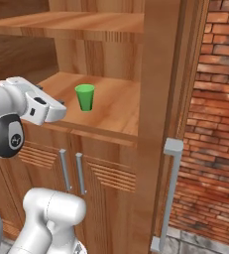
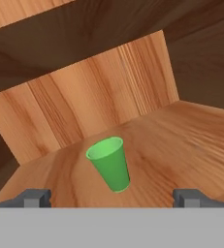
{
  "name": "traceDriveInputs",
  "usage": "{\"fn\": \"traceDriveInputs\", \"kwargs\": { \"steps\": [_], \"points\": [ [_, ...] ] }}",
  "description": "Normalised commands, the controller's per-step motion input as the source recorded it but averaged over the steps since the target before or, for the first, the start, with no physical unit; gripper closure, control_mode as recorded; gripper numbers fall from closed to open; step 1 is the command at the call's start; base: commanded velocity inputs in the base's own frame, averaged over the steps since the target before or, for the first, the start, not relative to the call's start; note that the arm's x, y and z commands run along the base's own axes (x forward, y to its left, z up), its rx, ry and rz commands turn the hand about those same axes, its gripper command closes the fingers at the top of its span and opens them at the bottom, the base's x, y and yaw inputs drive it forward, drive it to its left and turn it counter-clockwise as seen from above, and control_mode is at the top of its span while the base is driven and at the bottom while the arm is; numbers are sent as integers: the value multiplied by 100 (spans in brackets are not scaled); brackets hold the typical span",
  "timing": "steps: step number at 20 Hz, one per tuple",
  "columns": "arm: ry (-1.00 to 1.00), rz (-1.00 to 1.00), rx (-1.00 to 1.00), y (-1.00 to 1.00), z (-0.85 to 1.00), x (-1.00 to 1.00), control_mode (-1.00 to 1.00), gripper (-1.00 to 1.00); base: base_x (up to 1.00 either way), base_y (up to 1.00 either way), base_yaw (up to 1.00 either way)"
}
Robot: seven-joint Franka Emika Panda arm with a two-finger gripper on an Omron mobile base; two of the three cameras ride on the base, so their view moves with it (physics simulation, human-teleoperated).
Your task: Open the cabinet directly in front. Then move the beer and the cup to the dining counter with the jar on it.
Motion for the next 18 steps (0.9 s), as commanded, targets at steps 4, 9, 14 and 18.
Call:
{"fn": "traceDriveInputs", "kwargs": {
  "steps": [4, 9, 14, 18],
  "points": [
    [0, 0, 0, 0, 0, 0, 100, -100, 45, 0, 0],
    [0, 0, 0, 0, 0, 0, 100, -100, 45, -3, 0],
    [0, 0, 0, 0, 0, 0, 100, -100, 70, -4, 0],
    [0, 0, 0, 0, 0, 0, 100, -100, 36, 0, 0]
  ]
}}
